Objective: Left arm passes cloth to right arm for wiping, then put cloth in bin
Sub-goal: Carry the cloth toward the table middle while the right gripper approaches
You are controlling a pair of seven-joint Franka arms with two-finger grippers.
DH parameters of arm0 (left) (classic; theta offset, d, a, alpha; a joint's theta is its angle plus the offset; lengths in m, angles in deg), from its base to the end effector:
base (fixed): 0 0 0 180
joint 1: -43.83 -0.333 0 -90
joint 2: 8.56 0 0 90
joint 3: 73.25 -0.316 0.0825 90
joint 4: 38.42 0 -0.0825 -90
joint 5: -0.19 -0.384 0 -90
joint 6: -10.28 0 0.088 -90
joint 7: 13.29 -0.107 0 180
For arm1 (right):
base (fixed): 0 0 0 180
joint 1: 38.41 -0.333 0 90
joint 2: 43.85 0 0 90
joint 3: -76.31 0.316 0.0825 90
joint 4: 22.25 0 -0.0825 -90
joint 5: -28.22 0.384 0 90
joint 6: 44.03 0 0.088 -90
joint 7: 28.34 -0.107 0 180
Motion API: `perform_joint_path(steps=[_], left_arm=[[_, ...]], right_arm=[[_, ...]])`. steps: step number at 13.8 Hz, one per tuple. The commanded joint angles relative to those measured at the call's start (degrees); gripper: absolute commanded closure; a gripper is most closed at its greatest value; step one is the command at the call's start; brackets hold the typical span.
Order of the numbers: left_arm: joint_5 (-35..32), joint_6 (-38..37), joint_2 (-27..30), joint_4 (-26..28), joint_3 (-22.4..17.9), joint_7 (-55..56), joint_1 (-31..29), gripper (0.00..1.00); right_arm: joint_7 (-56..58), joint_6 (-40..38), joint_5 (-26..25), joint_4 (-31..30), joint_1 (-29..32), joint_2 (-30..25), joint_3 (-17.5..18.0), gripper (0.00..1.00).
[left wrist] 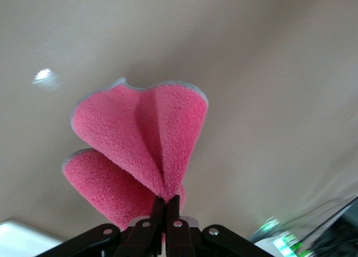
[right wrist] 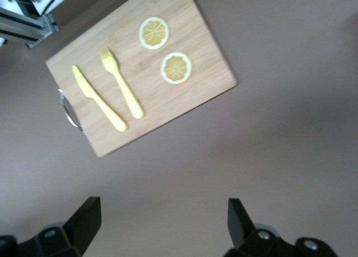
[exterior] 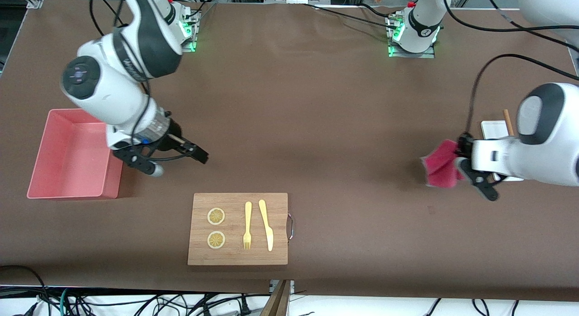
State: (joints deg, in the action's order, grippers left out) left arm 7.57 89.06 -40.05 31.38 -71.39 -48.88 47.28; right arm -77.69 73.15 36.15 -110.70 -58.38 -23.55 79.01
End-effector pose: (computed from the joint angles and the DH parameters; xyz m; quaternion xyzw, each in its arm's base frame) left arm 0.6648 -0.0726 0.4340 0.9168 -0.3411 -0.1686 0.1214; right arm 0.6261 0.2653 0.4633 -0.9608 0.2577 -0.0172 0.1011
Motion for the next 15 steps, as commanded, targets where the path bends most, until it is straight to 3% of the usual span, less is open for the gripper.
perform_joint_path(steps=[1,3,5,7,9,12,15], left_arm=[[9.46,-1.97,-0.51,-1.43,-0.81,15.13,5.67,1.00],[17.36,-1.89,-0.42,-1.52,-0.46,27.44,8.67,1.00],[29.47,-0.92,-0.68,-1.52,-0.72,38.34,10.61,1.00],[39.26,1.53,-1.21,-1.34,-0.81,48.45,12.98,1.00],[42.53,5.56,-1.39,-1.34,-0.81,55.77,14.92,1.00],[49.30,9.09,-1.91,-1.25,-0.81,63.78,16.86,1.00],[51.94,11.82,-1.91,-1.43,-0.81,70.19,18.35,1.00]], right_arm=[[-9.50,5.32,0.69,0.65,-3.66,2.62,-0.51,0.00],[-14.78,8.58,0.69,0.74,-5.42,4.21,-0.51,0.00],[-19.18,11.48,0.69,0.74,-6.83,5.61,-0.42,0.00],[-21.92,13.42,3.57,0.74,-7.71,6.76,-0.42,0.00],[-21.40,13.69,6.74,0.82,-7.89,7.64,-0.42,0.00],[-21.75,13.52,7.28,0.91,-9.03,7.47,-0.42,0.00],[-21.93,12.91,8.42,1.97,-9.04,7.38,0.28,0.00]])
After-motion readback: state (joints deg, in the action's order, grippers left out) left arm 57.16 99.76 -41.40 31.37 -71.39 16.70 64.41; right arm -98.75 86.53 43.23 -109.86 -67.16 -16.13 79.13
